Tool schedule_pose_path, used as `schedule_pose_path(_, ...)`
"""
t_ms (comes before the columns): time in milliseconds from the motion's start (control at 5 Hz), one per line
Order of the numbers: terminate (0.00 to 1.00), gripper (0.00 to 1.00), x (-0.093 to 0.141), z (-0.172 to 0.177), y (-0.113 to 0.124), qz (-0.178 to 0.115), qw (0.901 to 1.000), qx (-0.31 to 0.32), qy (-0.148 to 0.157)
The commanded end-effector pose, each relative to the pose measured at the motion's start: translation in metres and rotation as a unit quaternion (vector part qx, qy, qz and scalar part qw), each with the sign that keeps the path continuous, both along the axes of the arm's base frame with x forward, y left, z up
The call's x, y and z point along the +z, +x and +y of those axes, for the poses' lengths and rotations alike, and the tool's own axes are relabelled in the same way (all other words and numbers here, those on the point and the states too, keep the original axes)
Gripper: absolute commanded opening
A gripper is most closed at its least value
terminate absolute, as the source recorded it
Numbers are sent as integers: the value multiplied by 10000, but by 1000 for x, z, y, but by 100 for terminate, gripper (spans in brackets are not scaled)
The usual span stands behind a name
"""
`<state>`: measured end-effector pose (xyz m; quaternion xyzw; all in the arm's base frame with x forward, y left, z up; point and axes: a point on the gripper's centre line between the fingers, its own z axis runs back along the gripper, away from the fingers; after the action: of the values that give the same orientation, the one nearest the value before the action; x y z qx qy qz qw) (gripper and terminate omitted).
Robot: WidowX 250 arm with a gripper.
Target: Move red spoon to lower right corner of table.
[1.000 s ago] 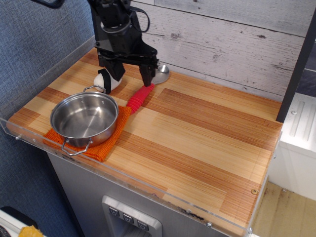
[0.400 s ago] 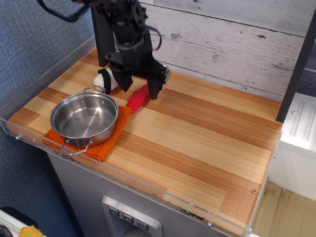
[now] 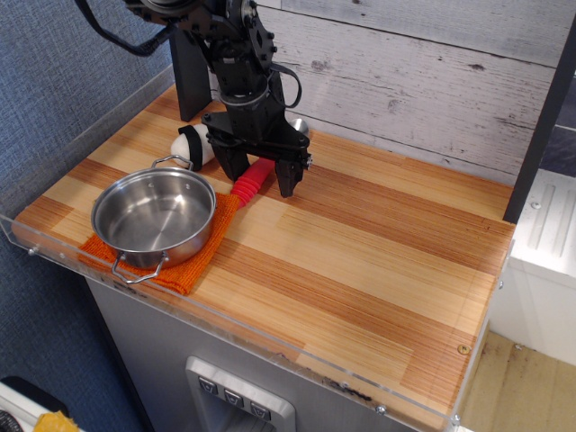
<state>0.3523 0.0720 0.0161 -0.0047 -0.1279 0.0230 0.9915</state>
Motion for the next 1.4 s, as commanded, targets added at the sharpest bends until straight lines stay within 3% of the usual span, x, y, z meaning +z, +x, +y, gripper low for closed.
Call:
schedule_pose_path(0,0,0,13,6,2,-147,9998,96,-28)
schedule_pose_path(400,0,0,33,5,-13,-307,9993,78,-216)
schedule_pose_path(600,0,0,81,-19,-23,-1088,9922,-571,-194)
schedule_pose_path(800,0,0,120,-56,-29,-1671,9812,-786,-565)
schedule_pose_path(1000,0,0,120,-98,-41,-1587,9766,-1000,-1052)
schedule_pose_path(1200,0,0,97,-138,-61,-876,9880,-808,-987)
